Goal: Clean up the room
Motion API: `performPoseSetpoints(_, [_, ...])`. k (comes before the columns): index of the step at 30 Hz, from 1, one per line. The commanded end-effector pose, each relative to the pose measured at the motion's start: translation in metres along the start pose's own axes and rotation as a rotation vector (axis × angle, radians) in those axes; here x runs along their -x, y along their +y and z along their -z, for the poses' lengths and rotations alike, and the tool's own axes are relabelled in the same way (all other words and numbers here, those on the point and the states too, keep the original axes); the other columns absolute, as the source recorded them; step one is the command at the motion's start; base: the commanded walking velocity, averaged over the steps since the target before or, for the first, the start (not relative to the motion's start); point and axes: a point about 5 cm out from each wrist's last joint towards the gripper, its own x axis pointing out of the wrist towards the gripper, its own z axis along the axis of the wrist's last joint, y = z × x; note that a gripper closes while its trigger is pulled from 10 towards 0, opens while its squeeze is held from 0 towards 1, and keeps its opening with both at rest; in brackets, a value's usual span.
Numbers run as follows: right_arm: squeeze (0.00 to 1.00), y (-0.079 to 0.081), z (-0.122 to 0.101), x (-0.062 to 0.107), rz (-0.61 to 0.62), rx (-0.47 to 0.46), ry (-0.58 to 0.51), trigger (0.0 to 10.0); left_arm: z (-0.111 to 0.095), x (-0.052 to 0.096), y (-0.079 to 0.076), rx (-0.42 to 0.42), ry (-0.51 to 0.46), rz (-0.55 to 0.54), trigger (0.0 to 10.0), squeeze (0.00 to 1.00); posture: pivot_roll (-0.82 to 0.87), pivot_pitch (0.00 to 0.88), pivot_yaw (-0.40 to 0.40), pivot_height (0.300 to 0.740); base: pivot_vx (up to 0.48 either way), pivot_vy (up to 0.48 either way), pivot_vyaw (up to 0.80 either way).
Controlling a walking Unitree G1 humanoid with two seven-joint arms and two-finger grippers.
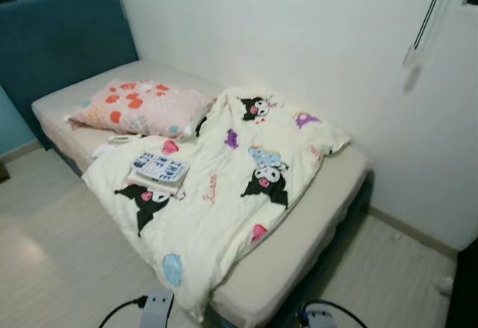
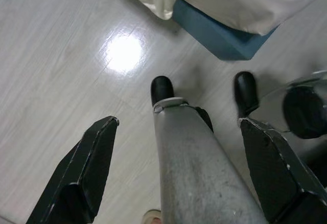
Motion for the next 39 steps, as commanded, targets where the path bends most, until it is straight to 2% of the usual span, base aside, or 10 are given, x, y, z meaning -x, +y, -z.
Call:
performPoseSetpoints(1, [0.00, 0.0066, 0.0236, 0.0022, -0.021, -0.010, 0.090, 10.0, 0.0038, 0.0000, -0.0023, -0.010, 0.015, 0.008, 10.0, 0.00, -0.15, 0.064, 0.062, 0.740, 0.000, -0.435, 0.00])
performPoseSetpoints(9, [0.00, 0.0086, 0.0222, 0.0018, -0.028, 0.003, 0.089, 10.0, 0.0028, -0.0002, -0.0025, -0.008, 0.013, 0.010, 10.0, 0.00, -0.14, 0.065, 0.063, 0.740, 0.000, -0.447, 0.00])
performPoseSetpoints(14, [0.00, 0.0111, 0.0196, 0.0013, -0.051, 0.024, 0.077, 10.0, 0.0024, -0.0002, -0.0019, -0.001, 0.010, 0.003, 10.0, 0.00, -0.15, 0.066, 0.067, 0.740, 0.000, -0.317, 0.79])
performPoseSetpoints(39, [0.00, 0.0115, 0.0161, 0.0007, -0.060, 0.038, 0.069, 10.0, 0.0024, -0.0002, -0.0015, 0.006, 0.014, -0.002, 10.0, 0.00, -0.15, 0.060, 0.067, 0.740, 0.000, 0.000, 0.79])
